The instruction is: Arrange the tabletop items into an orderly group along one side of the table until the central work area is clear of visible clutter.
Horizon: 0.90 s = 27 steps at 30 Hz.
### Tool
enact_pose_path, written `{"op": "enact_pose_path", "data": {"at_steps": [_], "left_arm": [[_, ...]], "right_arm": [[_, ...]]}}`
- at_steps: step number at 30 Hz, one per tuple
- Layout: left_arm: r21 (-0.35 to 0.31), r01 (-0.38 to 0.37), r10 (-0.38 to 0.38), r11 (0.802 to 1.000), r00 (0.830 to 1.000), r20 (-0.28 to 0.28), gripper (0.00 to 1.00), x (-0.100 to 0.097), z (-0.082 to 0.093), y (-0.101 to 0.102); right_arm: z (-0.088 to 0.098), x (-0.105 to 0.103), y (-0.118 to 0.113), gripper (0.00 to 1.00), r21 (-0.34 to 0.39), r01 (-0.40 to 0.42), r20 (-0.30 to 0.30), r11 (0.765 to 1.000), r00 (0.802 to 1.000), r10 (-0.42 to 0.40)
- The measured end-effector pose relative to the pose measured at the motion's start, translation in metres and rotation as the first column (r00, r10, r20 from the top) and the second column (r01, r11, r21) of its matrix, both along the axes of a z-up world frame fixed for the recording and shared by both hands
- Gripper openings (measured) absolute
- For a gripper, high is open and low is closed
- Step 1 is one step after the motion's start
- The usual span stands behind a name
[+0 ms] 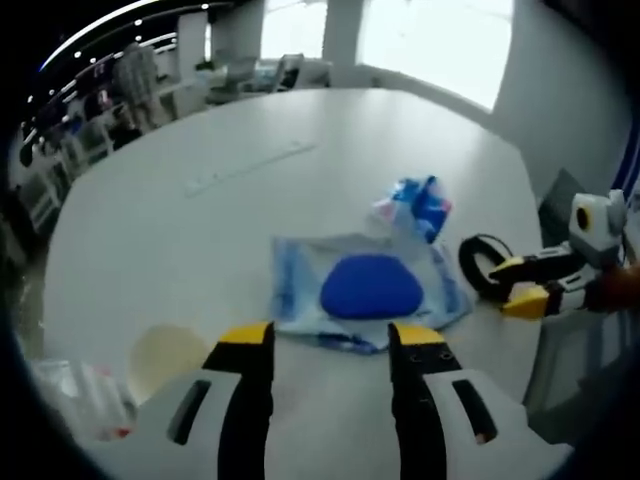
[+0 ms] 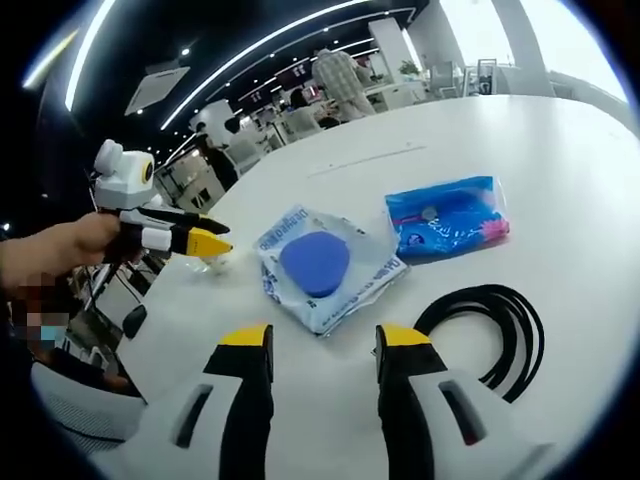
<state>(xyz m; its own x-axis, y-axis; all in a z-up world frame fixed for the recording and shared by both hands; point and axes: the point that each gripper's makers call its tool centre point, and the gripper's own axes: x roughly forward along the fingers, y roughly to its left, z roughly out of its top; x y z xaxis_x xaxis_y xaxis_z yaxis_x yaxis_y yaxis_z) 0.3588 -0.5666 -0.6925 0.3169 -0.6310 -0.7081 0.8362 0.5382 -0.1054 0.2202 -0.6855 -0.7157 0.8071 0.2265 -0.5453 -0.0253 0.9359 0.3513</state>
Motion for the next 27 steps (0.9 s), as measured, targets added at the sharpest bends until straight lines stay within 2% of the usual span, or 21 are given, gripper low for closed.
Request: {"op": "enact_pose_path", "data": {"at_steps": [14,18,27], "left_arm": [[0.004,-0.054,0.055,0.999,0.998,-0.017,0.42,0.009,-0.009,-0.01],[0.008,-0.085,0.085,0.996,0.996,-0.022,0.42,0.01,-0.014,-0.014],[0.036,-0.154,0.154,0.987,0.988,-0.015,0.38,0.023,-0.03,-0.013]], "right_arm": [[-0.002,0.002,0.002,0.44,-0.01,0.003,0.015,1.0,1.0,-0.003],[-0.001,0.003,0.005,0.44,-0.008,0.0,0.037,1.0,0.999,0.001],[-0.006,0.004,0.01,0.39,-0.032,-0.025,0.032,0.999,0.999,0.026]]}}
